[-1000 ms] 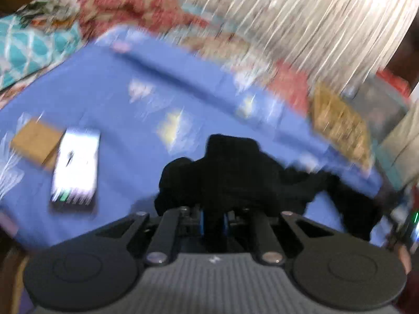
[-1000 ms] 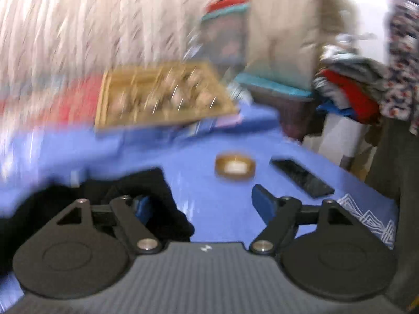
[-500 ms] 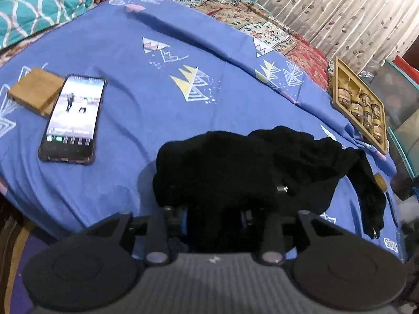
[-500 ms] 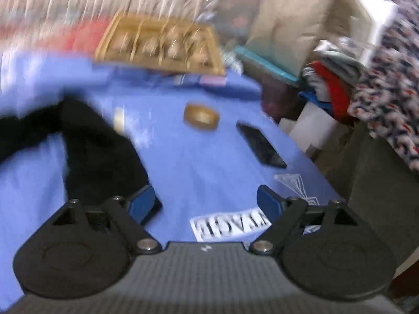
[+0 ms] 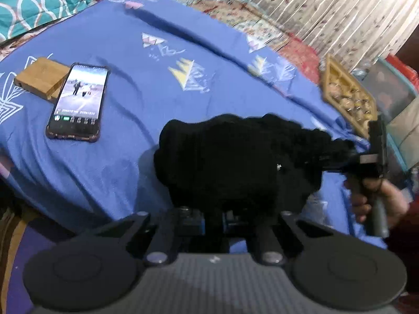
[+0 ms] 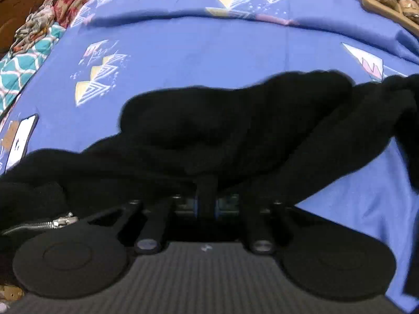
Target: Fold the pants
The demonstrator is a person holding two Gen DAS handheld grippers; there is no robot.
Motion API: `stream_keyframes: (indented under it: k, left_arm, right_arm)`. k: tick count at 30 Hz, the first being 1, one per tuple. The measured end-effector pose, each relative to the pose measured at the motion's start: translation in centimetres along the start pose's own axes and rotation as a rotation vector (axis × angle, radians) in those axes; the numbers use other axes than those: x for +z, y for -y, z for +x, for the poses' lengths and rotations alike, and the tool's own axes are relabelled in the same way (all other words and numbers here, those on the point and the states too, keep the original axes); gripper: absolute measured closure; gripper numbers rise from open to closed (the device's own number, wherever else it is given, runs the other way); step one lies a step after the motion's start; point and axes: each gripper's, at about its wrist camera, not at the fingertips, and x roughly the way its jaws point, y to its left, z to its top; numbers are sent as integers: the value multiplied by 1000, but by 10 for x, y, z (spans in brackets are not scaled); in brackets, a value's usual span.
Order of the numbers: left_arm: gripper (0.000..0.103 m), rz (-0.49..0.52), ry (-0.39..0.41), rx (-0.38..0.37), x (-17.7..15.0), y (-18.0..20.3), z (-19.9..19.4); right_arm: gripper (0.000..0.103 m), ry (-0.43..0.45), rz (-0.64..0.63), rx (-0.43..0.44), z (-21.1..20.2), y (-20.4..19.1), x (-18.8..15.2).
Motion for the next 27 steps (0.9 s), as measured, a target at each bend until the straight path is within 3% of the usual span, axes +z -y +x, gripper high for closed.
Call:
stream_keyframes:
  k: [3, 5, 8, 9, 11, 12, 14, 15, 17, 20, 22, 24, 27]
  left_arm:
    - [94, 16, 46, -56, 18, 4, -16]
    - [95, 58, 82, -75, 45, 15, -20]
    - [94, 80, 185, -140, 115, 48, -19]
    - [87, 85, 243, -176, 142, 68, -15]
    - [53, 107, 326, -159, 178, 102, 0]
    - [19, 116, 356, -111, 191, 116, 12]
    - [20, 107, 361, -14, 199, 132, 35]
    - [21, 106, 323, -20, 195, 133, 45]
    - [20, 125, 258, -64, 175, 127, 63]
    - [20, 147, 162, 34, 139, 115, 97]
    - [21, 106, 44, 30, 123, 104, 125]
    - [22, 74, -54, 22, 112, 99, 154]
    - [22, 85, -119, 5, 103, 104, 186]
  right_arm:
    - [93, 167, 103, 184, -65, 15, 7]
    - [94, 314, 169, 248, -118, 36, 11]
    - [94, 516, 245, 174, -180, 75, 22]
    - [93, 561, 272, 112, -191, 85, 25]
    - [87, 620, 328, -34, -197, 103, 28]
    - [82, 647, 372, -150, -194, 113, 25]
    - [59, 618, 432, -327, -186, 122, 5]
    - [59, 590, 454, -345, -181, 129, -5]
    - [57, 546, 477, -294, -168, 141, -34]
    - [55, 439, 424, -333, -140, 137, -71]
    - [55, 376, 406, -329, -127, 135, -89]
    - [54, 333, 379, -299, -121, 135, -100]
    - [46, 335, 233, -292, -115, 106, -93]
